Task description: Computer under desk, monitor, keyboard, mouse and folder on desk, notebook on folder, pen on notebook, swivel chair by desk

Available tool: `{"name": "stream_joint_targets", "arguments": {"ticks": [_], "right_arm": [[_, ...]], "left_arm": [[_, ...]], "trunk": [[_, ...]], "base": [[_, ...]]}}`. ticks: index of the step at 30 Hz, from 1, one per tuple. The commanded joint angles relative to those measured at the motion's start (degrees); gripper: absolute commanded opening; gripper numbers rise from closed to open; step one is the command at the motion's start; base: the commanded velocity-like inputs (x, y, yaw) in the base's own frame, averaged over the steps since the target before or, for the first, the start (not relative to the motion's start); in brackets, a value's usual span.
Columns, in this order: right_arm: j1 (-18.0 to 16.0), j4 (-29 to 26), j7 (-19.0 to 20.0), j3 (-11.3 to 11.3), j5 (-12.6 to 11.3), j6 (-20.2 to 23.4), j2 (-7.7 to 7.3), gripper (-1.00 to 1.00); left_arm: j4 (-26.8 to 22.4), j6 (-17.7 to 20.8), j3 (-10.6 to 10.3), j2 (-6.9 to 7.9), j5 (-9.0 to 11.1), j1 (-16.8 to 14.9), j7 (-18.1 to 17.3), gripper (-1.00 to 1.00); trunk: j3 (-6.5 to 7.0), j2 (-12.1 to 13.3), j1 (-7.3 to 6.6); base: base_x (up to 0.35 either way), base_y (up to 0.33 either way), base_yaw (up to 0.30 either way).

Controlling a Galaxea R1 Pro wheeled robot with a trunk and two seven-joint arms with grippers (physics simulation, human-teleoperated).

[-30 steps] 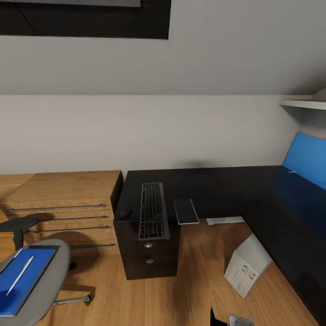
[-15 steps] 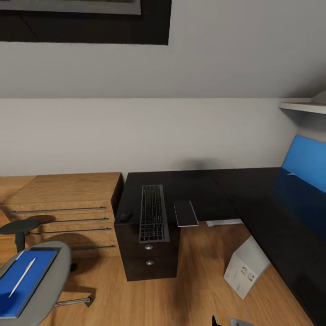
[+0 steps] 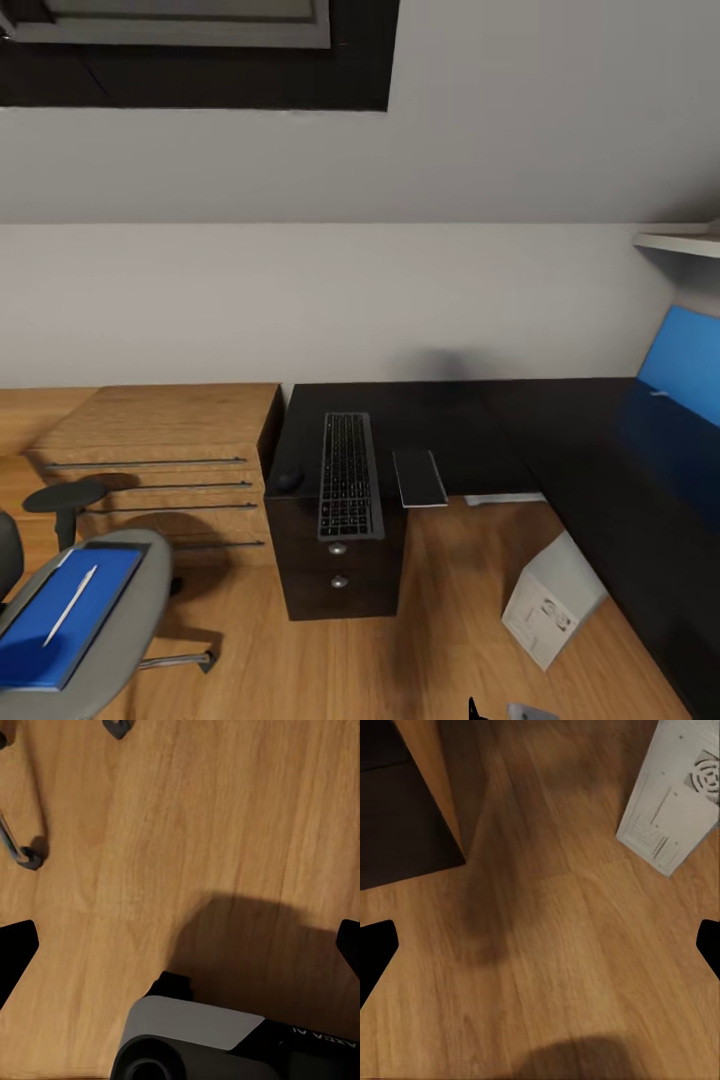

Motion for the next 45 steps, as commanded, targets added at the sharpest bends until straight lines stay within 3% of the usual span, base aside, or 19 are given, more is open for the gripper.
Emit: {"name": "stream_joint_targets", "arguments": {"ticks": [1,9,17,21,45], "right_arm": [[-0.04,0.08,0.00,-0.14,-0.10,-0.27,0.01,1.00],[-0.04,0.06,-0.01,-0.07,0.24,-1.25,0.13,1.00],[-0.04,0.16,-0.07,-0.12,3.84,-2.30,0.20,1.00],[-0.04,0.16,-0.06,-0.14,4.31,-2.34,0.18,1.00],[-0.04,0.31,-0.10,-0.18,4.53,-2.36,0.08,1.00]], "left_arm": [[-0.07,-0.15,-0.48,0.09,0.53,-0.08,0.41,1.00],[-0.07,-0.14,-0.48,0.07,0.53,-0.08,0.41,1.00],[0.01,-0.11,-0.48,0.23,0.53,-0.08,0.41,1.00],[0.05,-0.14,-0.48,0.14,0.51,-0.08,0.41,1.00],[0.20,-0.62,-0.46,0.17,0.33,-0.08,0.85,1.00]], "trunk": [[0.12,0.37,-0.22],[1.53,3.58,-1.98],[2.74,6.79,-3.74],[3.43,8.40,-4.62],[7.72,18.02,-9.89]], "base": [[-0.006,0.000,0.252],[-0.186,0.000,0.270],[-0.321,0.000,0.222],[-0.335,0.000,0.041],[-0.335,-0.095,0.003]]}}
